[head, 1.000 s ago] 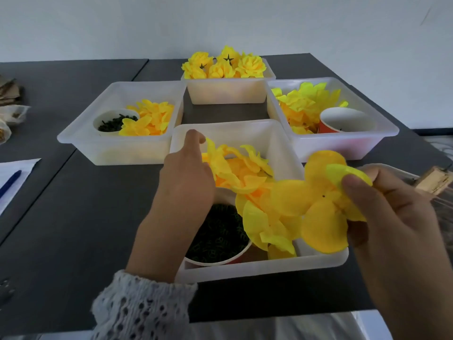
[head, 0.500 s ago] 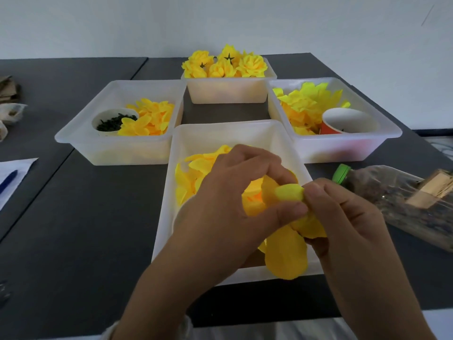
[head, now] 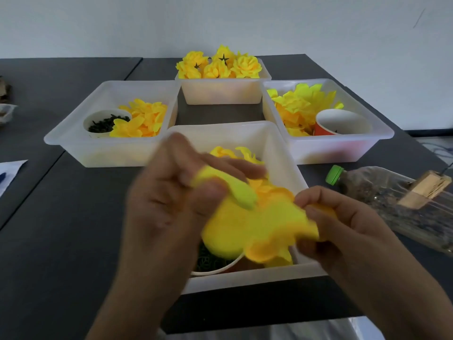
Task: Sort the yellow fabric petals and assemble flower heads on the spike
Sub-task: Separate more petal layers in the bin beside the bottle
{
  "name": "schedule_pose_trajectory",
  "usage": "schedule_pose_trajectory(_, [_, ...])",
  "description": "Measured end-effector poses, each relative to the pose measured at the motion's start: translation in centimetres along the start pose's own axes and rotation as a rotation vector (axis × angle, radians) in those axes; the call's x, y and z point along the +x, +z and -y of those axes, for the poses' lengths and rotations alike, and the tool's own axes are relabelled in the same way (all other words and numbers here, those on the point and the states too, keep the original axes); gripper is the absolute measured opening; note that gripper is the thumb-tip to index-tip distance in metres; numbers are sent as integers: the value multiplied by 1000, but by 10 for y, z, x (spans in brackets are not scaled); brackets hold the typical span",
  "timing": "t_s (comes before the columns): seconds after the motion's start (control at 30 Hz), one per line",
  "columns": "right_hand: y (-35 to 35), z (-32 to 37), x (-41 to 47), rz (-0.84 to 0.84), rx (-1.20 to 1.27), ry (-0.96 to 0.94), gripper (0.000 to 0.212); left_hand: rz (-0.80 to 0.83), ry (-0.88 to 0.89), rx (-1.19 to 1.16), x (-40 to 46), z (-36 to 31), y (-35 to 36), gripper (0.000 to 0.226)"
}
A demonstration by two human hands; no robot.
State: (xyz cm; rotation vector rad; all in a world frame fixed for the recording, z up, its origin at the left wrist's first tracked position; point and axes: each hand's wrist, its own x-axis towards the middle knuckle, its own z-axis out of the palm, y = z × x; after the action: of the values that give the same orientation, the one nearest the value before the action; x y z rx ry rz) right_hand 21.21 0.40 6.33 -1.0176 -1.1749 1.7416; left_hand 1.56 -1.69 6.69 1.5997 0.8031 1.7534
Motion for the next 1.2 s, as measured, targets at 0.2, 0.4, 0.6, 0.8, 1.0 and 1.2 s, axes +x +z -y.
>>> schedule_pose_trajectory(0.2, [-25, -2, -2, -153, -186, -140, 18, -285, -129, 526, 13, -6, -42, 20])
schedule_pose_trajectory(0.4, [-12, -10, 0, -56, -64, -137, 24, -222, -292, 961, 35, 18, -18, 15])
schedule_pose_trajectory(0.6, [-8, -8, -2, -149, 86, -192, 35, -46, -316, 727, 39, 24, -6, 40])
schedule_pose_trajectory(0.8, [-14, -5, -3, -191, 159, -250, 26, -170, -96, 514, 23, 3, -12, 29])
schedule_pose_trajectory(1.0, [-5, 0, -6, -119, 146, -321, 46, -17, -314, 399, -5, -18, -5, 32])
schedule_pose_trajectory(1.2, [26, -12, -10, -40, 111, -279, 57, 31, -566, 379, -24, -13, 13, 61])
